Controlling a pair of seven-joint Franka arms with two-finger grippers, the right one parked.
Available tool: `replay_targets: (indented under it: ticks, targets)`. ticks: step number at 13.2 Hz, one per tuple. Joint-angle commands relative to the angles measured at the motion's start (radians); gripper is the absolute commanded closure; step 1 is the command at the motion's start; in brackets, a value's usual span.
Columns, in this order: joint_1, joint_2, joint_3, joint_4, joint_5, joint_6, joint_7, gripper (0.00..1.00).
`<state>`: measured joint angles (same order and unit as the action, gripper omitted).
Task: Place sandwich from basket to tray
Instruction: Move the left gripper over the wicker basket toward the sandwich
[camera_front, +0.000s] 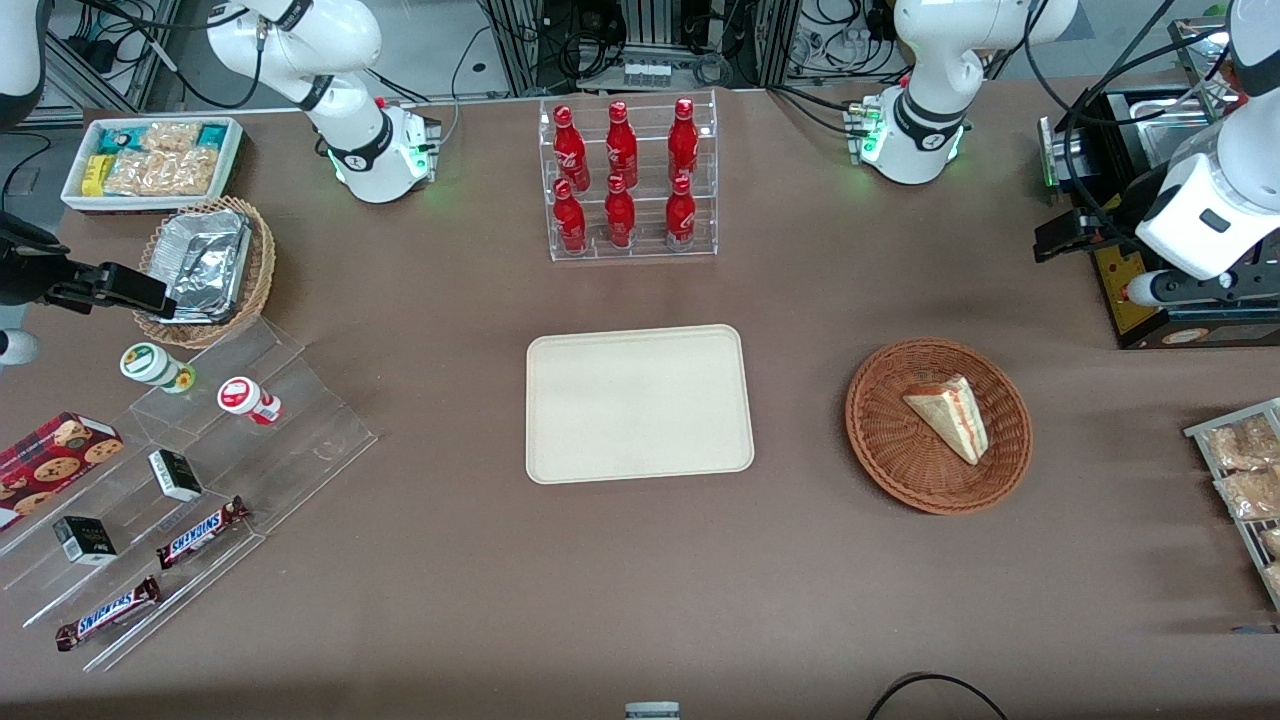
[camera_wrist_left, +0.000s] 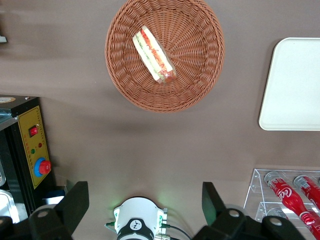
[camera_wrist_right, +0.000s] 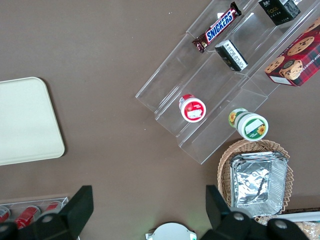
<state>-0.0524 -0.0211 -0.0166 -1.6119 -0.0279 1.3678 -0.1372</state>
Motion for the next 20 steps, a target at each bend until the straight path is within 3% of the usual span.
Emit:
replay_targets:
  ticks: [1, 3, 9, 16, 20]
  targets:
    - [-0.006, -0.011, 0.001, 0.003, 0.016, -0.009, 0.018, 0.0]
    - [-0.006, -0.005, 0.0, -0.011, 0.016, -0.003, 0.016, 0.0]
    - [-0.004, 0.0, 0.0, -0.195, 0.017, 0.241, 0.016, 0.0]
    - [-0.004, 0.016, 0.001, -0.525, 0.019, 0.704, 0.013, 0.0]
    - [-0.001, 0.07, 0.001, -0.562, 0.017, 0.81, -0.045, 0.0]
